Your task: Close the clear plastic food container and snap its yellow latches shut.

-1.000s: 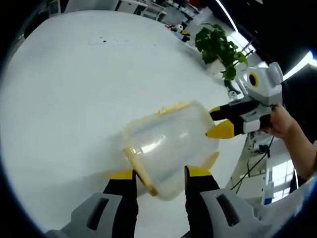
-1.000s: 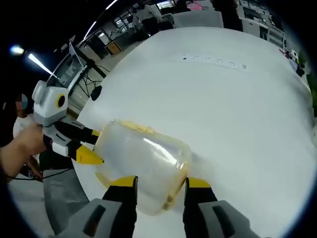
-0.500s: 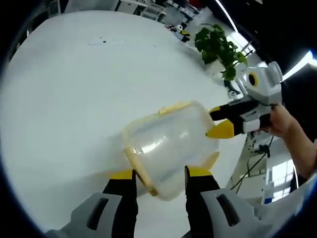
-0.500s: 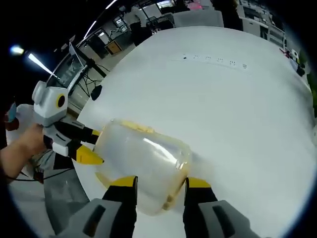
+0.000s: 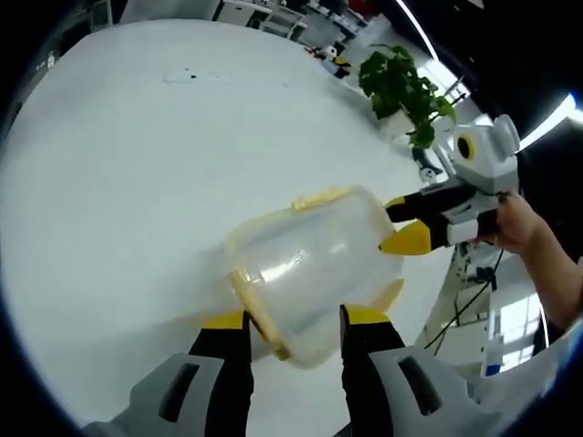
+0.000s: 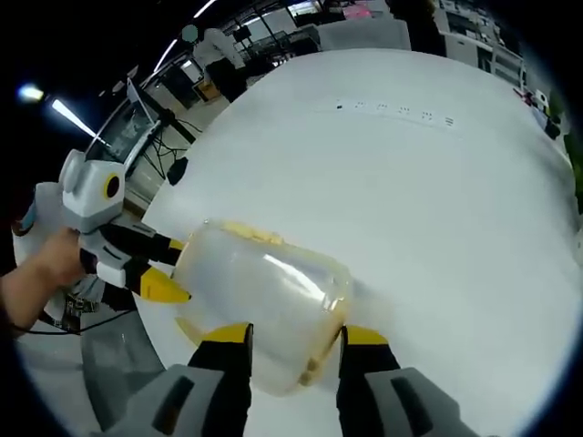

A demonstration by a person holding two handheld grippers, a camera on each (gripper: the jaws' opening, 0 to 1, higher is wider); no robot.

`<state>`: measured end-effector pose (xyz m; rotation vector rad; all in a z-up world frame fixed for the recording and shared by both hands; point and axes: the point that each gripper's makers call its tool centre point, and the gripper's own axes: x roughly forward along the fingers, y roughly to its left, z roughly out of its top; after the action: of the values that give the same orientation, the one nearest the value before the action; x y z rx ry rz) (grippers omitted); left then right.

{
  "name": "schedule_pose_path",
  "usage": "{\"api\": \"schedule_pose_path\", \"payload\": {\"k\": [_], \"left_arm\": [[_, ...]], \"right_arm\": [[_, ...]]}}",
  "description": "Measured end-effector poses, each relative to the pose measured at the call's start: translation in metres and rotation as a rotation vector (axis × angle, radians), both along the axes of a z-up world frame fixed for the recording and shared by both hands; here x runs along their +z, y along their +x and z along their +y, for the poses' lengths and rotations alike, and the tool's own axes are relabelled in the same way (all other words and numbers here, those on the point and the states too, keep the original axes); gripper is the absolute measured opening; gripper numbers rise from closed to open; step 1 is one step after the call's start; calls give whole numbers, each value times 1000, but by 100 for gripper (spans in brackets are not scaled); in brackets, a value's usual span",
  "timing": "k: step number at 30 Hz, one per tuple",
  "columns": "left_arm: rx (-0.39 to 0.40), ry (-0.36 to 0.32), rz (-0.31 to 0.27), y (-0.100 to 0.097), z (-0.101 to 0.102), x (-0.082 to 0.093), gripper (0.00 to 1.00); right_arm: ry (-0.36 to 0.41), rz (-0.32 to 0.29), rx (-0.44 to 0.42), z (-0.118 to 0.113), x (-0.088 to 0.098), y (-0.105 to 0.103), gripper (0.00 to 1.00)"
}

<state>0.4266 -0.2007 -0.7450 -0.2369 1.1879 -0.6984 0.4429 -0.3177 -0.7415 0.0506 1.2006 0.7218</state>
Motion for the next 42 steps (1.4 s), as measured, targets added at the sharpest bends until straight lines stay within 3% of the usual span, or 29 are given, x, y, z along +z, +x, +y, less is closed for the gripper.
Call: {"api": "schedule_pose_path", "payload": {"k": [11, 14, 18, 22, 27, 32, 42], "left_arm": [[4, -5, 7, 1, 0, 0, 37], [-31, 7, -17, -1, 0, 0, 39], [-63, 25, -37, 0, 4, 0, 43], [-108, 67, -60, 1, 11, 1, 47], [-132, 78, -65, 1, 14, 0, 51], [-140, 78, -59, 0, 17, 0, 50], [-147, 89, -39, -3, 29, 2, 58]], "right_arm": [[-7, 8, -11, -1, 1, 0, 35], [-40, -5, 63, -4, 3, -4, 33], [-74, -53, 127, -8, 8, 0, 41], [-109, -95, 193, -12, 13, 6, 39], [-156, -128, 338, -7, 15, 3, 37], [-154, -126, 364, 0, 16, 3, 36], [-166, -142, 436, 10, 20, 4, 36]]}}
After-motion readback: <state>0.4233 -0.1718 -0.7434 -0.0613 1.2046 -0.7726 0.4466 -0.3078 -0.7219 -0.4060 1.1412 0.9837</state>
